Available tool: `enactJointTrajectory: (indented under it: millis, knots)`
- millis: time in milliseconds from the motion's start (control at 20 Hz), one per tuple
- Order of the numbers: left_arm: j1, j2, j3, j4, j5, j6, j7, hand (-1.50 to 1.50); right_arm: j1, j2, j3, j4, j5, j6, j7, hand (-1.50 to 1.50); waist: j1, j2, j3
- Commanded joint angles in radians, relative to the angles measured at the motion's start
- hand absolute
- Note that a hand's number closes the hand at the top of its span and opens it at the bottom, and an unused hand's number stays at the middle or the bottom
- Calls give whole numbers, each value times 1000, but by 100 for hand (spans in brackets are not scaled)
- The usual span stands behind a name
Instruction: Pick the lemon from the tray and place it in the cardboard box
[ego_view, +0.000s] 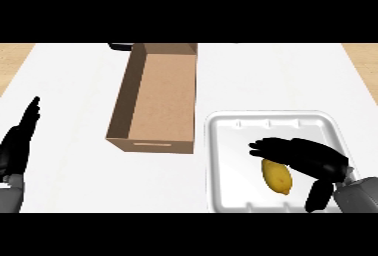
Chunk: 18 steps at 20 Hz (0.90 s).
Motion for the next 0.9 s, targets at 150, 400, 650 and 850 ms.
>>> enactJointTrajectory:
  millis: [150,400,650,850]
  knots:
    - [17,10,52,14,9,-56,-46,0,-5,34,3,69,97,29,19,-150,3,0,0]
    - [27,-28,62,-15,-27,-49,-33,0,15,93,-7,6,156,64,77,-150,2,0,0]
    - [57,-39,31,-93,-52,-32,15,0,23,155,-17,116,218,-239,15,150,5,0,1]
    - [2,-85,20,3,-77,-5,-21,0,-23,220,-25,203,268,-344,6,150,3,2,0]
